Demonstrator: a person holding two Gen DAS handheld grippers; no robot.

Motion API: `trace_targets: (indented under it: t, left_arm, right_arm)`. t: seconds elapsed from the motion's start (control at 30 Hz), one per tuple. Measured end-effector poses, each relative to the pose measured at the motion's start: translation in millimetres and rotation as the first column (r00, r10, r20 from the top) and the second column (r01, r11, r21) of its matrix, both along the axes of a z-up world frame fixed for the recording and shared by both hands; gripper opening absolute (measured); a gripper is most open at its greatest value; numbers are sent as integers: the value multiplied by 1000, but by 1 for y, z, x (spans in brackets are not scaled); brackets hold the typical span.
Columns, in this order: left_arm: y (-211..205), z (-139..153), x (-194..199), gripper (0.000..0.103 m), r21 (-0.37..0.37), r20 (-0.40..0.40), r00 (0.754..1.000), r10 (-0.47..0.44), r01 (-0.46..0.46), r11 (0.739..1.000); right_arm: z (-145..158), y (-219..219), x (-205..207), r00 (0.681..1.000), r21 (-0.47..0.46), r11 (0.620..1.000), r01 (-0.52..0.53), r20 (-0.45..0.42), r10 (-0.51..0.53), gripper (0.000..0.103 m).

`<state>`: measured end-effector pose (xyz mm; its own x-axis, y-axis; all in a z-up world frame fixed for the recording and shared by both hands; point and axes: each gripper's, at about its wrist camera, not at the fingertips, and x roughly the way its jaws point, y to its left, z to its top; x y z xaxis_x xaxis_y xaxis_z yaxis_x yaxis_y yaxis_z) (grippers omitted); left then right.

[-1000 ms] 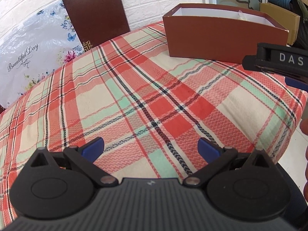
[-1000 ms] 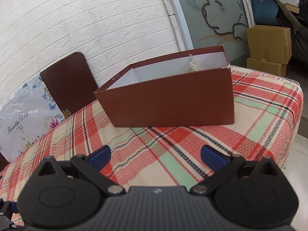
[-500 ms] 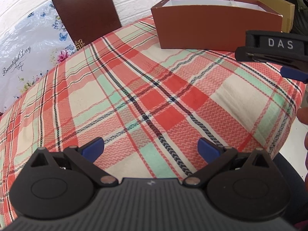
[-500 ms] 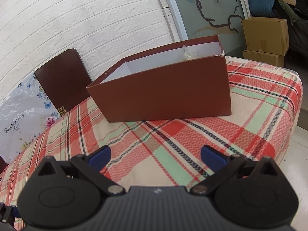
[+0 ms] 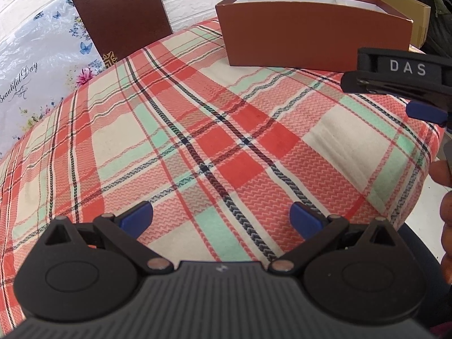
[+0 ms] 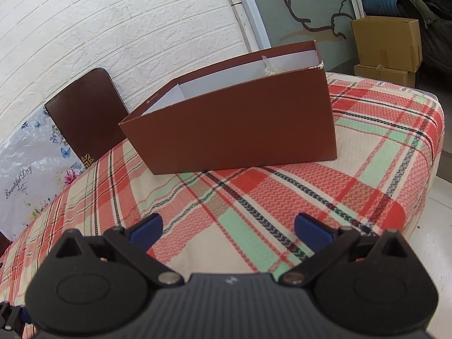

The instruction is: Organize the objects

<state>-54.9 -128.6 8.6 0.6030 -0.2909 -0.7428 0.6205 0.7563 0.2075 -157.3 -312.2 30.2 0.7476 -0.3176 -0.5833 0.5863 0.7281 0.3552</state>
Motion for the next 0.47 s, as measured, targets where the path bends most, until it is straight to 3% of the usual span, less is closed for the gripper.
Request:
trace_targets:
  t: [0.3, 0.47]
  left_arm:
    - [0, 1, 1, 103, -10, 4, 1000, -6, 6, 1000]
    - [5, 5, 9, 103, -49, -4, 1000, 11, -11, 999]
  right_arm:
    - [-1, 0, 2, 1000, -3, 1000, -8, -3, 8, 103]
    - [6, 6, 1, 1000, -78, 997, -24, 11, 25, 103]
